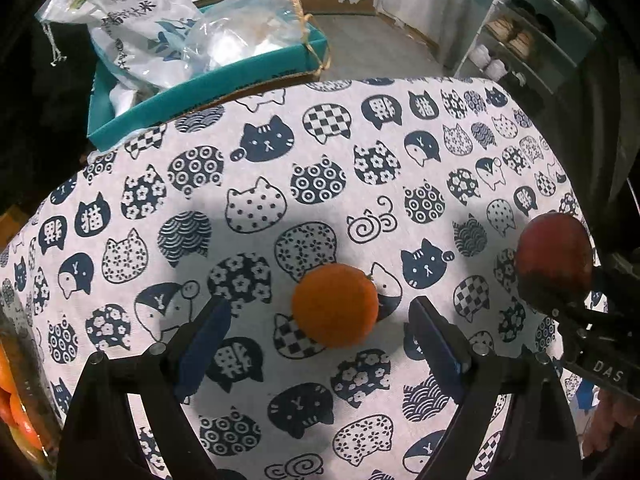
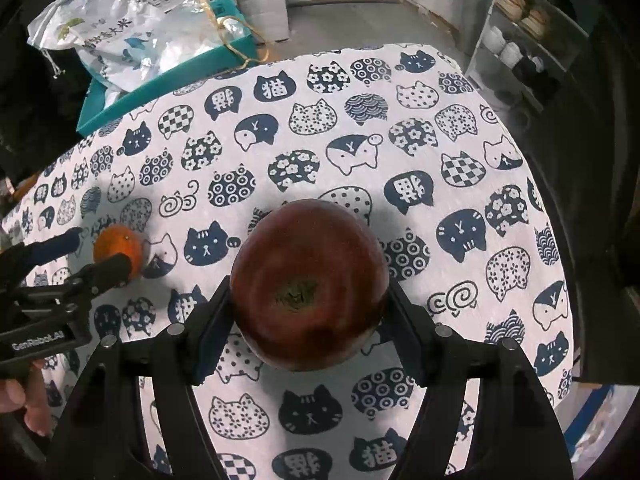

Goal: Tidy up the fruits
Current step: 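Close the left tool on the last small orange and lift it, then carry the small orange in the left tool while the right tool carries the red apple toward the bowl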

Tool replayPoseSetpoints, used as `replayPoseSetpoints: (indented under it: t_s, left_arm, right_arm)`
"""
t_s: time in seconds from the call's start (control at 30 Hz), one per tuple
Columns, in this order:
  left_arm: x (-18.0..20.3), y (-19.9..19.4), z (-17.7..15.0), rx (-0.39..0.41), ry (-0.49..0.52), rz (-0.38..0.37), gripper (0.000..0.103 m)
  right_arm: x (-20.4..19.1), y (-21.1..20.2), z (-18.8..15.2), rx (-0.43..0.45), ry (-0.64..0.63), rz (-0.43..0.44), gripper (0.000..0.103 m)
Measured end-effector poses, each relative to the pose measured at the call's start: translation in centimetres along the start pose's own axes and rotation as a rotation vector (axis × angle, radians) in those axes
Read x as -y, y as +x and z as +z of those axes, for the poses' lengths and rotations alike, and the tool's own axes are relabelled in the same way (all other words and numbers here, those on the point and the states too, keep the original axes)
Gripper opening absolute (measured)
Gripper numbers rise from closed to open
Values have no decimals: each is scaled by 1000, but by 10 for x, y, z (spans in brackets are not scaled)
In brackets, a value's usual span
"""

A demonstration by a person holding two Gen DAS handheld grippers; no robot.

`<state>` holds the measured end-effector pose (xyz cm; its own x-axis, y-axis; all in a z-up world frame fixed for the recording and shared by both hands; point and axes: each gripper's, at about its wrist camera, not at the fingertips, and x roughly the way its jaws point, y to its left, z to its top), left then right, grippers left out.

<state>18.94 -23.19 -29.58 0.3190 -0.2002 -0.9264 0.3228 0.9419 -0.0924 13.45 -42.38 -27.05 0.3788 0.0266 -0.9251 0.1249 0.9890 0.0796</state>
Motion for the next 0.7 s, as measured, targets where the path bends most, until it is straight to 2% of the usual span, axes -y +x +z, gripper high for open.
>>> replayPoseSetpoints:
  t_s: [0.07,0.13,0.2,0.27,0.3,0.33,0.7]
  left_arm:
    - [2,3,-1,-6,2,-7,87]
    - [5,6,-2,-12,3,-9,76]
    - [7,9,-3,-25,10,-11,71]
    - [9,12,-4,-35,12,-8,61]
    - [10,13,-5,-34,13,-3,50]
    - [10,12,-5,-32,13,5,48]
    - [-6,-17,-9,42,-37,15,46]
  right_arm:
    - [-1,-1,-1,-1,-3,3,71]
    - [-3,-1,-1,0,-10,7,71]
    - [-6,-2,-2,1,-18,9,71]
    - [-10,-4,-2,4,-33,11,71]
    - [-12,-4,-2,6,-40,11,71]
    - [-13,-5,-1,7,-46,10,71]
    - [-27,-29,2,57,-95,0,71]
